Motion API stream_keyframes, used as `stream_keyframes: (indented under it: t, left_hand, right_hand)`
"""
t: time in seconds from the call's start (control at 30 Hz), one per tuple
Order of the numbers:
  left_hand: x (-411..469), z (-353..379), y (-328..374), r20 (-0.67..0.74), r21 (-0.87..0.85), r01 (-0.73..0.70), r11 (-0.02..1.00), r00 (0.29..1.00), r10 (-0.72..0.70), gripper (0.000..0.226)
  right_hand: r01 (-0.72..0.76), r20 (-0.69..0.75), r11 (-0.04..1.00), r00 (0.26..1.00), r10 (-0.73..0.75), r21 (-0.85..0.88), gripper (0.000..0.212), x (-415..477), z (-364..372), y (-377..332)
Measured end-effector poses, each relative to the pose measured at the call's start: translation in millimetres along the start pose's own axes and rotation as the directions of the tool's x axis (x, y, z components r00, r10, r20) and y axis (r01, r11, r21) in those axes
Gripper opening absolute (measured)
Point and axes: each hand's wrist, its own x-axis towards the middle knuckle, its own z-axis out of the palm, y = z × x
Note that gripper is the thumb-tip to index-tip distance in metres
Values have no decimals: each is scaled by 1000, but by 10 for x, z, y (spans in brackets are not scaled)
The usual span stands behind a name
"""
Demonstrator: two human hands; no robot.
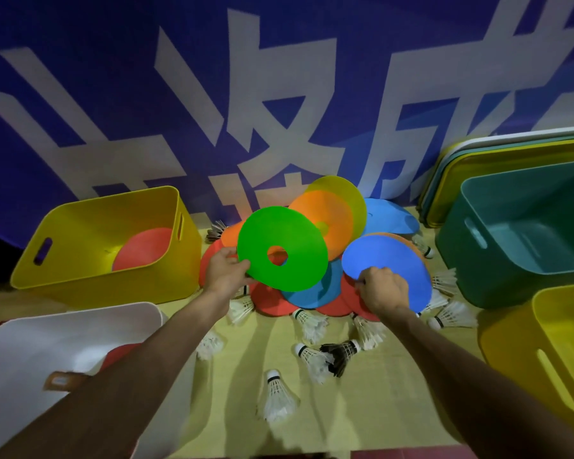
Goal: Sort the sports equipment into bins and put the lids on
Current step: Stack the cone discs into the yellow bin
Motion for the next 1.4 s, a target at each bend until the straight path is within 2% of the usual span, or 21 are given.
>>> stream_keyframes:
  t: [0.07, 0.1, 0.13, 0.23, 0.33, 0.47, 0.57, 0.67, 0.83, 0.97, 1.13, 1.27, 1.4]
  left_hand:
    - [5, -44, 56, 0, -19, -19, 1000, 1000, 19, 37]
    - [9, -68, 90, 1, -29, -30, 999, 1000, 30, 38]
    - [21, -95, 121, 2, -34, -43, 998, 999, 43, 39]
    - [60, -201, 227, 12, -87, -76, 993, 997, 77, 40]
    - [82, -368, 365, 11, -136, -109, 985, 994, 111, 33]
    - [95, -720, 555, 9, -232, -158, 960, 986, 164, 25]
    - [160, -1092, 634, -21, -284, -169, 944, 985, 170, 26]
    - [286, -1544, 633, -91, -307, -180, 934, 983, 159, 34]
    - [492, -2335, 495, -187, -344, -163, 925, 977, 102, 36]
    - [667, -2744, 357, -195, -333, -101, 938, 980, 36, 46]
    - [913, -2893, 178, -165, -318, 1, 948, 985, -56, 54]
    - [1071, -2888, 39, -101, -328, 74, 942, 988, -113, 51]
    - [1152, -2937, -106, -78, -258, 109, 960, 988, -133, 53]
  right_hand:
    - [-28, -38, 990, 999, 34, 135, 43, -22, -74, -7]
    - [-29, -49, 982, 998, 39, 187, 47, -41, -120, -18]
    - [-9, -63, 975, 998, 23, 221, 44, -63, -172, -37]
    - [36, -136, 955, 991, 5, 294, 17, -70, -373, -151]
    - [69, -262, 951, 965, 13, 303, 20, 5, -600, -353]
    - [103, -332, 943, 943, 9, 316, 24, 101, -782, -822]
    - [211, -469, 903, 883, -12, 374, 23, 93, -881, -1274]
    - [362, -608, 892, 782, -133, 272, 17, 134, -904, -1670]
    - [395, -576, 799, 814, -75, 454, 20, 130, -906, -2351]
    - [462, -607, 715, 792, -66, 525, 21, 41, -894, -2853]
    - [539, -572, 685, 792, -214, 490, 22, -22, -791, -3322]
    - [585, -602, 707, 748, -280, 398, 19, -72, -717, -3547]
    - [606, -588, 707, 738, -331, 364, 19, -83, -637, -3705]
